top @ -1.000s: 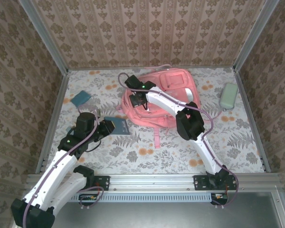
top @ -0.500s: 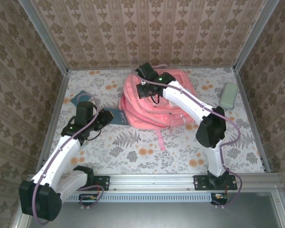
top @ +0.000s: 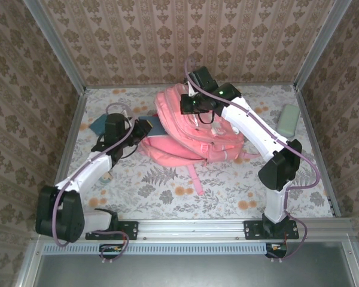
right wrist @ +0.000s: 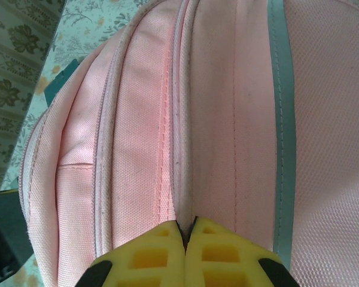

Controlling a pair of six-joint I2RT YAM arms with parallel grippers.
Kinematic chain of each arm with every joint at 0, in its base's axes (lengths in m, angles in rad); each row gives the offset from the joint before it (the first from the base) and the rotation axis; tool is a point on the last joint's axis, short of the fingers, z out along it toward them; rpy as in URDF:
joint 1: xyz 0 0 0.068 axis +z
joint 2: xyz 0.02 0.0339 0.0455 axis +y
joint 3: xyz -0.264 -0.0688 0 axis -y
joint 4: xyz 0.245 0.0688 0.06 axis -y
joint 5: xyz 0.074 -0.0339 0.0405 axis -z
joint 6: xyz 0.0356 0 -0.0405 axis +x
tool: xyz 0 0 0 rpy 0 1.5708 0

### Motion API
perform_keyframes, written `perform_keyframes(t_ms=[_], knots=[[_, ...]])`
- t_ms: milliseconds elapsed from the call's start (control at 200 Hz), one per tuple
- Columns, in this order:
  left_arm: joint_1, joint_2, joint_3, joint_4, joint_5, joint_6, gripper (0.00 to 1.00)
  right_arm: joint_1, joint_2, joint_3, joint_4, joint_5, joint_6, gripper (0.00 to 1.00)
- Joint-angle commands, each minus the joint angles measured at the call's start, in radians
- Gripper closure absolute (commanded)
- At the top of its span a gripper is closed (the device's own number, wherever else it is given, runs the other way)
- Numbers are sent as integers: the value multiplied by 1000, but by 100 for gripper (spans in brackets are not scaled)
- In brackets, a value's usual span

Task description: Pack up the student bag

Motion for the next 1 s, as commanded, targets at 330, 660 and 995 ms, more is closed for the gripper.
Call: perform_keyframes(t_ms=[330, 660, 995], knots=[[-140, 363, 162, 404, 31, -160, 100, -28, -104, -43, 133, -147, 112, 100], [-276, 590, 359, 221, -19, -121, 68, -68, -141, -121, 223, -238, 175, 100], [-271, 461, 343, -61, -140, -17, 12, -104, -192, -235, 258, -227, 178, 100]])
